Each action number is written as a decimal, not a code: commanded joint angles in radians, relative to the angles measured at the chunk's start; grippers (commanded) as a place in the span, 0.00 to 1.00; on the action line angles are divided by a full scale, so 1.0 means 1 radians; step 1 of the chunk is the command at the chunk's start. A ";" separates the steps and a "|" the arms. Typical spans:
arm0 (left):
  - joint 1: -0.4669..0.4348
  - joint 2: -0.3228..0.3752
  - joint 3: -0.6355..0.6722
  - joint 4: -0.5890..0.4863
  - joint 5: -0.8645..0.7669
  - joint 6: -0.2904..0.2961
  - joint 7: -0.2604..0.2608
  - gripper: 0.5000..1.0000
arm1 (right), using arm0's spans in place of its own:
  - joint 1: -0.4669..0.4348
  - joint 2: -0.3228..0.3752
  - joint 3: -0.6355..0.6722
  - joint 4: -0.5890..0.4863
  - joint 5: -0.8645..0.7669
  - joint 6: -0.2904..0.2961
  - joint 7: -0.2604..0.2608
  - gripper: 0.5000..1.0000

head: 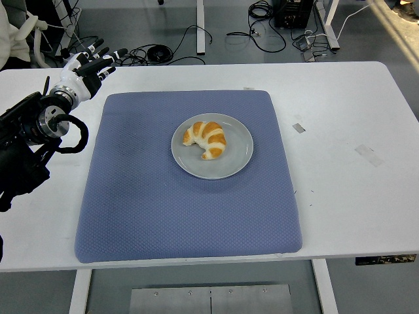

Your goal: Place the bread on the table

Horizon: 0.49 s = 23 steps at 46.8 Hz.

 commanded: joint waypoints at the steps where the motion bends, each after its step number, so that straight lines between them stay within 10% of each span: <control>1: 0.001 0.000 0.000 0.000 0.001 0.000 0.000 0.97 | 0.000 0.000 0.000 0.000 0.000 0.000 0.000 1.00; 23: -0.016 0.009 -0.015 -0.003 -0.011 -0.006 0.002 0.97 | 0.000 0.000 0.000 0.000 0.000 0.000 0.000 1.00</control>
